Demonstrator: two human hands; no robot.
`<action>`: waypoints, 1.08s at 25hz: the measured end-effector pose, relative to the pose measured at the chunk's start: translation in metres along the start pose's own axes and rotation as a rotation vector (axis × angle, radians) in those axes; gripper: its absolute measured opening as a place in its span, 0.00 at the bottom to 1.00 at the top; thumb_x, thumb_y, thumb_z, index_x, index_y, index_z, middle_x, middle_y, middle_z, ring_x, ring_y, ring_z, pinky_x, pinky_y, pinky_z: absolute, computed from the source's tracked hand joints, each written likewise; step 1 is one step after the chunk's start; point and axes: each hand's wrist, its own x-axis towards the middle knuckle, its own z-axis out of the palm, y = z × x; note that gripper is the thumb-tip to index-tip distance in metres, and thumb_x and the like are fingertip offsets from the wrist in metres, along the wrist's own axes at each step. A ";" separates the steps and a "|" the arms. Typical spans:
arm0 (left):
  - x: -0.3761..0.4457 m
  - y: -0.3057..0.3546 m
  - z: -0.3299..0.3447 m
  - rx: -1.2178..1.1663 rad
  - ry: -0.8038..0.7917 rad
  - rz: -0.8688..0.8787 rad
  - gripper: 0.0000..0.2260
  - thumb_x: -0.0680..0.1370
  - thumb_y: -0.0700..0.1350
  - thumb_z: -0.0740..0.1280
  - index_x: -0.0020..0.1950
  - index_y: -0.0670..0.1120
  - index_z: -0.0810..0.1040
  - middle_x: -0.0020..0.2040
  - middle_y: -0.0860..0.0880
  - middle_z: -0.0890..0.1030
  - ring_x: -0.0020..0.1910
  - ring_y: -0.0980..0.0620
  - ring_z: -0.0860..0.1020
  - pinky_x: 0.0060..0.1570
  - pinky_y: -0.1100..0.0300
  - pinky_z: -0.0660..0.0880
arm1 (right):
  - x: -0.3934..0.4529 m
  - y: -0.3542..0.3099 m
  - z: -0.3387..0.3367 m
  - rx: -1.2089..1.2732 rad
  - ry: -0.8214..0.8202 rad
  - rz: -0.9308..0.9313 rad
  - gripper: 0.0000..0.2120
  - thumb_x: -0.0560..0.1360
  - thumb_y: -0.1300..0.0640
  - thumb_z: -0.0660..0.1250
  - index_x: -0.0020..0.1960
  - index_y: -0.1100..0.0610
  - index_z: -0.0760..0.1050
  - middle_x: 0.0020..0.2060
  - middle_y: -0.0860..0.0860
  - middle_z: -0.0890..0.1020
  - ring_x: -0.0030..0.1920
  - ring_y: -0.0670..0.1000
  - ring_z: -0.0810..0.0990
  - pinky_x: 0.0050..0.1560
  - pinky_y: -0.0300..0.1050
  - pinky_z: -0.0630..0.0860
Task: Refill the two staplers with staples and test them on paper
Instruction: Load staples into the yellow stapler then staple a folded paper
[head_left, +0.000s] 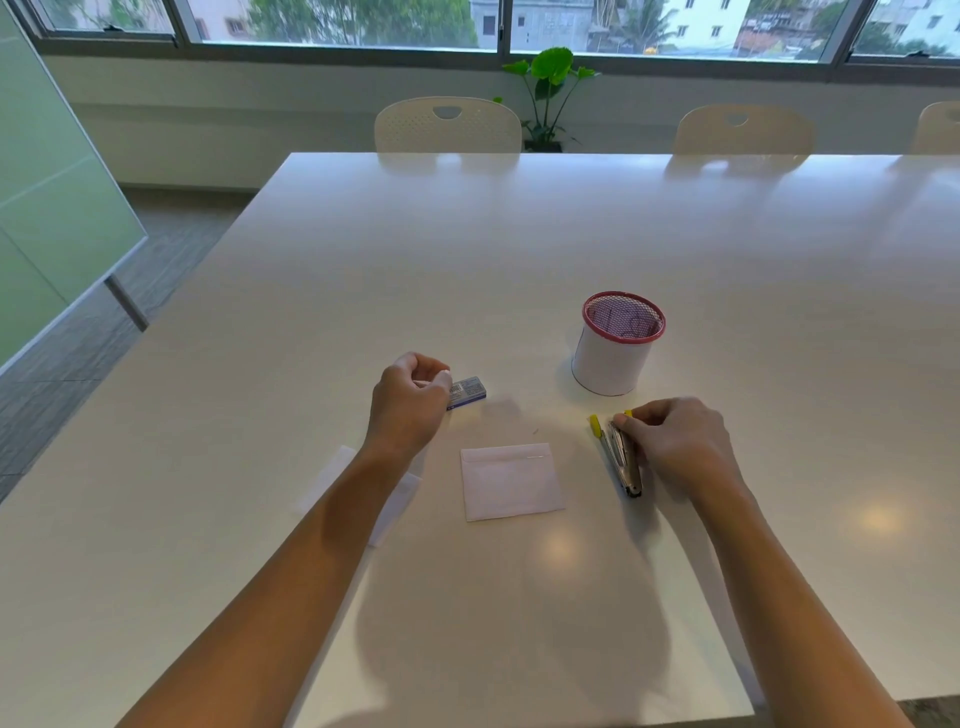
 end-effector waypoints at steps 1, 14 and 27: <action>0.000 0.000 0.001 -0.001 0.000 -0.001 0.05 0.80 0.43 0.65 0.51 0.46 0.80 0.42 0.51 0.80 0.40 0.56 0.77 0.39 0.63 0.71 | -0.001 -0.001 0.000 -0.002 -0.001 -0.002 0.11 0.75 0.49 0.72 0.52 0.55 0.85 0.47 0.54 0.86 0.48 0.54 0.80 0.45 0.42 0.72; -0.035 0.013 0.005 0.677 -0.554 0.283 0.33 0.61 0.57 0.82 0.61 0.51 0.74 0.54 0.53 0.77 0.59 0.52 0.66 0.58 0.56 0.67 | 0.000 -0.006 0.006 0.017 -0.080 -0.017 0.12 0.79 0.49 0.66 0.57 0.56 0.78 0.49 0.52 0.80 0.51 0.54 0.77 0.52 0.47 0.73; -0.030 0.016 0.014 0.642 -0.637 0.137 0.17 0.61 0.51 0.82 0.40 0.51 0.76 0.44 0.51 0.78 0.44 0.52 0.75 0.34 0.61 0.68 | -0.004 -0.019 0.006 0.437 -0.267 0.085 0.10 0.82 0.50 0.62 0.57 0.56 0.75 0.41 0.51 0.85 0.38 0.48 0.81 0.39 0.44 0.77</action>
